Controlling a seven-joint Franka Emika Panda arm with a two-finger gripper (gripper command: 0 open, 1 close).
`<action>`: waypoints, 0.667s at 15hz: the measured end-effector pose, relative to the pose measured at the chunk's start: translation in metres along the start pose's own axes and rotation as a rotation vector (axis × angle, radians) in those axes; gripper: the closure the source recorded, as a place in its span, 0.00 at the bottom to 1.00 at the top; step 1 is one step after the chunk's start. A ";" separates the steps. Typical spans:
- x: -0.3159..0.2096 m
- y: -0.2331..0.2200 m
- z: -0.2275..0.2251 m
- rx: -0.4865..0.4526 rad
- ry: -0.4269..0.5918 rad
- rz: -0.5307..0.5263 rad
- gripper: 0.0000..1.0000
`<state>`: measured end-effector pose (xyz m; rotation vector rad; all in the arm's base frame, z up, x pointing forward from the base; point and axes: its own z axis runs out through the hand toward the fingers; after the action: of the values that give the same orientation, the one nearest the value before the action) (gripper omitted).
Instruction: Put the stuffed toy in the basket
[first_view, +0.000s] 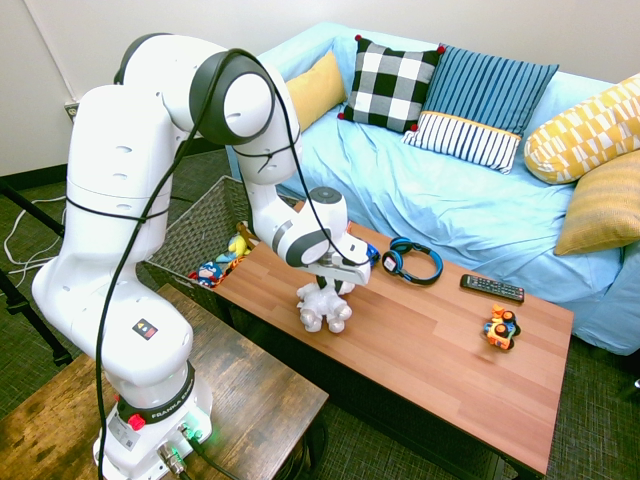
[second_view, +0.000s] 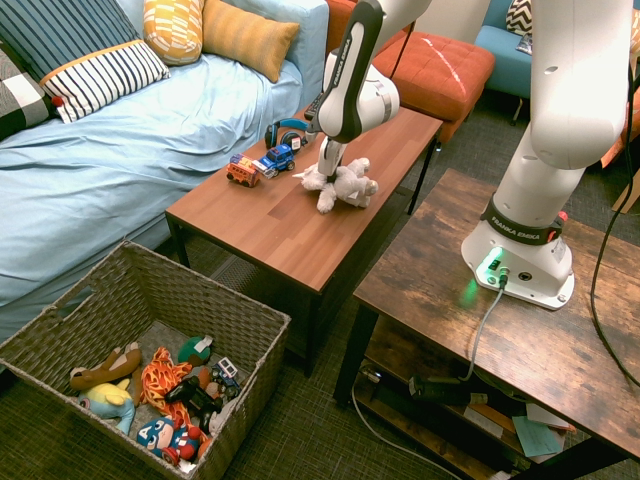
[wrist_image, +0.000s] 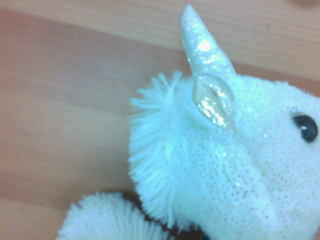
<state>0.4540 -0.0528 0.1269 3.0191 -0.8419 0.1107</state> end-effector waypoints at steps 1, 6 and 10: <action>0.000 -0.014 -0.013 0.017 0.006 0.009 1.00; -0.031 -0.128 -0.069 0.071 0.058 0.025 1.00; -0.059 -0.207 -0.095 0.095 0.077 0.036 1.00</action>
<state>0.5041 0.1567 0.2199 3.0646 -0.9105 0.2733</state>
